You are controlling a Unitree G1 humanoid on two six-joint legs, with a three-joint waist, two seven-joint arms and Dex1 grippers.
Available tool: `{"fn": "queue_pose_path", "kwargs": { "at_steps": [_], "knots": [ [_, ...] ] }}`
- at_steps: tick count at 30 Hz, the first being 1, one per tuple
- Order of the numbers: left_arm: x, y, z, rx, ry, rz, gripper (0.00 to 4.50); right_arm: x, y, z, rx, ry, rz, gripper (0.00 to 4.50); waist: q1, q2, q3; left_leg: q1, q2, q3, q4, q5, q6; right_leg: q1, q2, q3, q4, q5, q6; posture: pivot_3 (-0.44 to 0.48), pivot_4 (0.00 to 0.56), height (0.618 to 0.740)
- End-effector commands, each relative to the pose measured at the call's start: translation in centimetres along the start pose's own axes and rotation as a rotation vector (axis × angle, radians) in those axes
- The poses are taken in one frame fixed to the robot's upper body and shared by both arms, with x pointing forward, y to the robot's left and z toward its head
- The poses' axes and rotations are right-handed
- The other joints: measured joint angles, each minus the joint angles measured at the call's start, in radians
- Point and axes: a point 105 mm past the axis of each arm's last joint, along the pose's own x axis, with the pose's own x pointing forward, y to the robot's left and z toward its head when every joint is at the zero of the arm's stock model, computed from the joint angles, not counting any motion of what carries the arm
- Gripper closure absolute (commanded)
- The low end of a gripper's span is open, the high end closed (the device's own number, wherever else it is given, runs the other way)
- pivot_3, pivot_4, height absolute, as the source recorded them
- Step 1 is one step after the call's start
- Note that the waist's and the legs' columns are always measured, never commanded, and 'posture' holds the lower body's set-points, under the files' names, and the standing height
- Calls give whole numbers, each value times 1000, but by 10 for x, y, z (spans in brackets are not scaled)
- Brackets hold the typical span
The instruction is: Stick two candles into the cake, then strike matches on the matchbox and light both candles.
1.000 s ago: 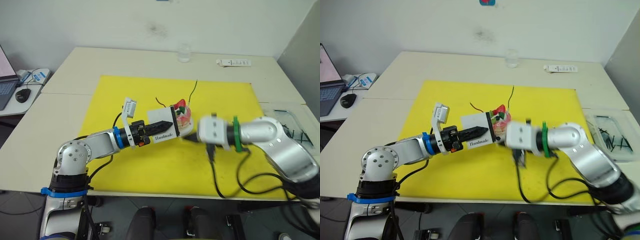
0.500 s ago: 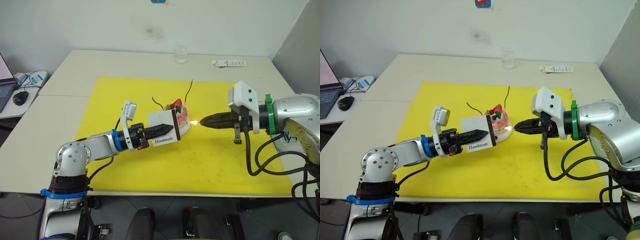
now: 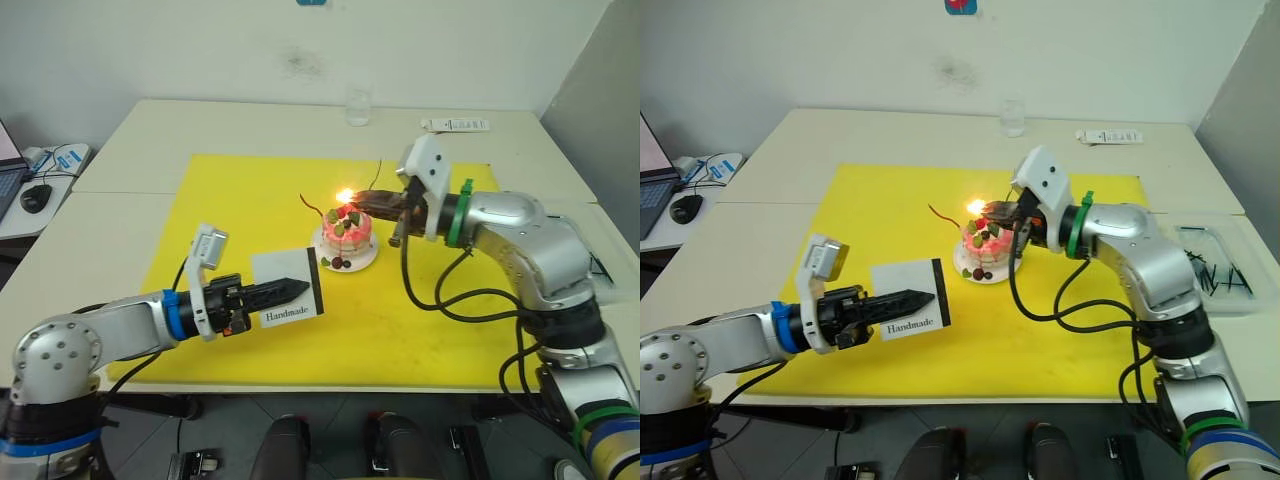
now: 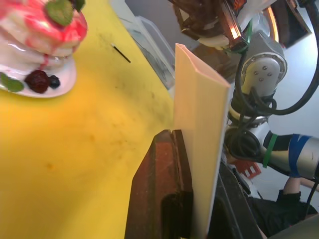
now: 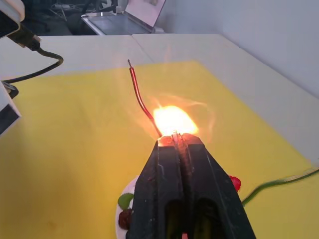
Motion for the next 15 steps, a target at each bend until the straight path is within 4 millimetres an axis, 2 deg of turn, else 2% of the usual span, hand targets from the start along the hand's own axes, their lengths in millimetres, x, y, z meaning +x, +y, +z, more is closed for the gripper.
{"fn": "queue_pose_path", "kwargs": {
  "at_steps": [1, 6, 15],
  "knots": [
    [-2, -9, 0, 25, -25, -2, 4500, 5, 0, 17, -57, -61, -6, 4440, 2, 0, 0, 0, 0, 0, 0, 0, 0, 0, 0, 0, -1, 0, 0, 0, 150, 740],
    [-1, -13, -4, 9, -34, -5, 4500, 11, 7, 21, -50, -84, 21, 4440, 3, 0, 0, -1, -1, 1, 0, 0, 0, 0, -5, 0, -2, 0, 0, 0, 150, 740],
    [3, -12, -3, 4, -32, -13, 4500, 17, 17, 25, -40, -101, 46, 4440, 1, 0, 0, 0, 0, 0, 0, 0, 0, 0, -5, -1, 0, 0, 0, 0, 150, 740]
  ]
}}
